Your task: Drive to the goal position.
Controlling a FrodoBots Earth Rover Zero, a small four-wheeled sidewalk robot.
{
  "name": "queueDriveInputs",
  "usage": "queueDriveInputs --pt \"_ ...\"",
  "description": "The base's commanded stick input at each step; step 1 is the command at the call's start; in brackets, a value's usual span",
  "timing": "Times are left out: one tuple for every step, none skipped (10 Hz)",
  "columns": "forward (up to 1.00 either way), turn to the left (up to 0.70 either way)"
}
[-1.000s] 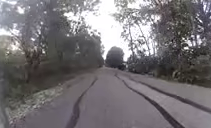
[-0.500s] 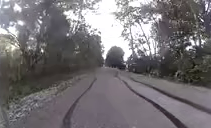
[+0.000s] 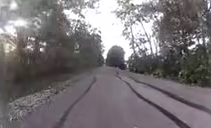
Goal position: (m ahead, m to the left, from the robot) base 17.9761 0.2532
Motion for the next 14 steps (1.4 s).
queueDriveInputs --pt "0.7 0.05" --pt "0.7 0.14" --pt "0.7 0.17" --pt "0.7 0.19" --pt "0.7 0.22" --pt "0.7 0.04" --pt "0.7 0.02" --pt "0.7 0.02" --pt "0.7 0.02" --pt "0.7 0.02" --pt "0.7 0.02" --pt "0.7 0.02" --pt "0.7 0.02" --pt "0.7 0.02"
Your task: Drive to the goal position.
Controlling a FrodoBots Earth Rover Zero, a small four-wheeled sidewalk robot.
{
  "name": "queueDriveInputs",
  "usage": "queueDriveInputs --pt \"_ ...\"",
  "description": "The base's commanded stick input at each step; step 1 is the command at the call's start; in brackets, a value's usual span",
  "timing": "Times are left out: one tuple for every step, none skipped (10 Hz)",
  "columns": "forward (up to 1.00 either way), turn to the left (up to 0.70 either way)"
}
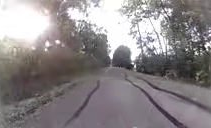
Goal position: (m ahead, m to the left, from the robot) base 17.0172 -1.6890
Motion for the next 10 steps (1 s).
queueDriveInputs --pt "0.7 0.02" --pt "0.7 0.0" --pt "0.7 0.0" --pt "0.7 0.0" --pt "0.7 0.0" --pt "0.7 0.0" --pt "0.7 0.0" --pt "0.7 0.0" --pt "0.7 0.0" --pt "0.7 0.0"
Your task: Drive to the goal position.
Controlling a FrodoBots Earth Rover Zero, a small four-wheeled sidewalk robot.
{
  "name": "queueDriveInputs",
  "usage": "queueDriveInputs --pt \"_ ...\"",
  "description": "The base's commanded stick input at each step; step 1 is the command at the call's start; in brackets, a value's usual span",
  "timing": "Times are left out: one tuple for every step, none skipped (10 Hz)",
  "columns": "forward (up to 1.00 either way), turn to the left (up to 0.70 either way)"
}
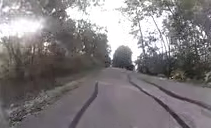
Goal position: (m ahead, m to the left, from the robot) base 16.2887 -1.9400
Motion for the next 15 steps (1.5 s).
queueDriveInputs --pt "0.7 0.0" --pt "0.7 0.0" --pt "0.7 0.0" --pt "0.7 0.0" --pt "0.7 0.0" --pt "0.7 0.0" --pt "0.7 0.0" --pt "0.7 0.0" --pt "0.7 0.0" --pt "0.7 0.0" --pt "0.7 0.0" --pt "0.7 0.0" --pt "0.7 0.0" --pt "0.7 0.0" --pt "0.7 0.0"
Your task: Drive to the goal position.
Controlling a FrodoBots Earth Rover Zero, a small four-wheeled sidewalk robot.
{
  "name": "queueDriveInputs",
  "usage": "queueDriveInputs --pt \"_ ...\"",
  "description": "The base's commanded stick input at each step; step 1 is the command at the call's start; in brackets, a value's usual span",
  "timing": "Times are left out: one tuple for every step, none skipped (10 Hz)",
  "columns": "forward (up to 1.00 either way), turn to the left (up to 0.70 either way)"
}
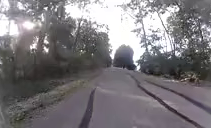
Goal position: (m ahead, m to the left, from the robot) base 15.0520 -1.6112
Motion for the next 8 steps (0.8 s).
queueDriveInputs --pt "0.7 0.0" --pt "0.7 0.0" --pt "0.7 0.0" --pt "0.7 0.0" --pt "0.7 0.0" --pt "0.7 0.0" --pt "0.7 0.0" --pt "0.7 0.0"
